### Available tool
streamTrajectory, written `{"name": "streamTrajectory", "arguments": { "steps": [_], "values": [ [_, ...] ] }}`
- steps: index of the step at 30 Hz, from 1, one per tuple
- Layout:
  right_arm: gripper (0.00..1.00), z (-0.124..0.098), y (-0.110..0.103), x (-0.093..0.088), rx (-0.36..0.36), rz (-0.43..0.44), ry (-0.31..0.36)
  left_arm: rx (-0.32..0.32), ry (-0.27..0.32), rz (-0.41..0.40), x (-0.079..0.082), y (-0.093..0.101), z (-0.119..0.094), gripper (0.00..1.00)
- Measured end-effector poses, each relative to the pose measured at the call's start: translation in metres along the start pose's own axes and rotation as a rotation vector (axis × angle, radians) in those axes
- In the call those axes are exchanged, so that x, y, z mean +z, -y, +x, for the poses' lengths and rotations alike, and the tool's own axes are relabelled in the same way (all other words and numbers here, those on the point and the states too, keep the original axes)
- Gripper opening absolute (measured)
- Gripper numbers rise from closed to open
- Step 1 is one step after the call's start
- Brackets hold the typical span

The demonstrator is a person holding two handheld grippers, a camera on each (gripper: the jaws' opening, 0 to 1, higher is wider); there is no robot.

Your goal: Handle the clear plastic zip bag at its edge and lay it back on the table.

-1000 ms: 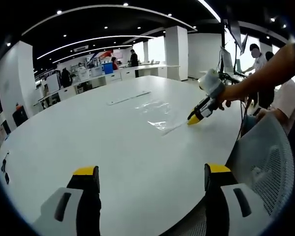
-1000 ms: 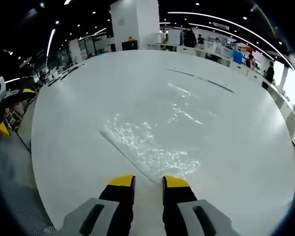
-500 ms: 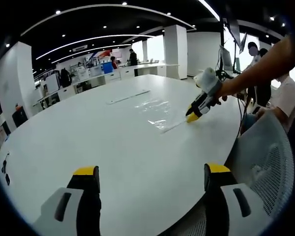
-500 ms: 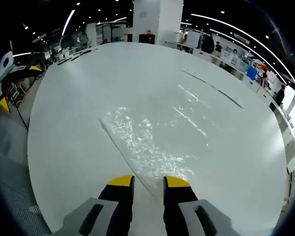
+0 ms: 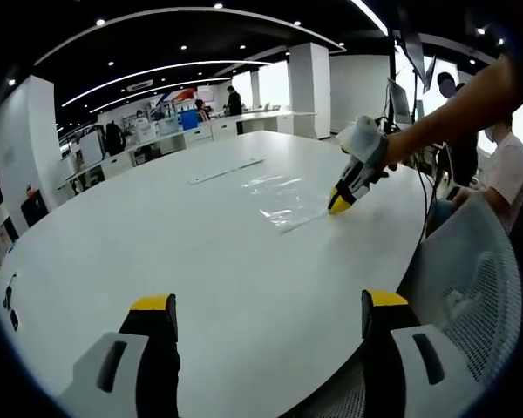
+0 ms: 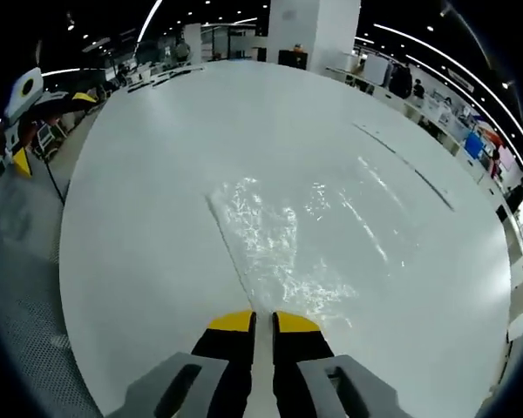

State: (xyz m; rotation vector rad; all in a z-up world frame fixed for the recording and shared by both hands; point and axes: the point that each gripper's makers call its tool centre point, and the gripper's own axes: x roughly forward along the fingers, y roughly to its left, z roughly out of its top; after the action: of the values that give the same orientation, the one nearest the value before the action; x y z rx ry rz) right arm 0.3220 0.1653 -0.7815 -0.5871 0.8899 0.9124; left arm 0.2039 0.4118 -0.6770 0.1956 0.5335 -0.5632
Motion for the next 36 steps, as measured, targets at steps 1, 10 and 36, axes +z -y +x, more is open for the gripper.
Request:
{"name": "streamTrajectory", "arguments": {
  "steps": [1, 10, 36],
  "values": [
    [0.02, -0.001, 0.001, -0.001, 0.008, -0.030, -0.011, -0.001, -0.001, 0.003, 0.000, 0.000, 0.000, 0.85],
    [0.00, 0.001, 0.001, -0.003, 0.022, -0.163, -0.045, -0.005, -0.003, 0.012, 0.000, 0.002, -0.001, 0.85],
    [0.00, -0.027, -0.035, 0.020, 0.070, -0.427, 0.003, -0.017, 0.000, 0.045, 0.008, 0.003, 0.002, 0.84]
  ]
}}
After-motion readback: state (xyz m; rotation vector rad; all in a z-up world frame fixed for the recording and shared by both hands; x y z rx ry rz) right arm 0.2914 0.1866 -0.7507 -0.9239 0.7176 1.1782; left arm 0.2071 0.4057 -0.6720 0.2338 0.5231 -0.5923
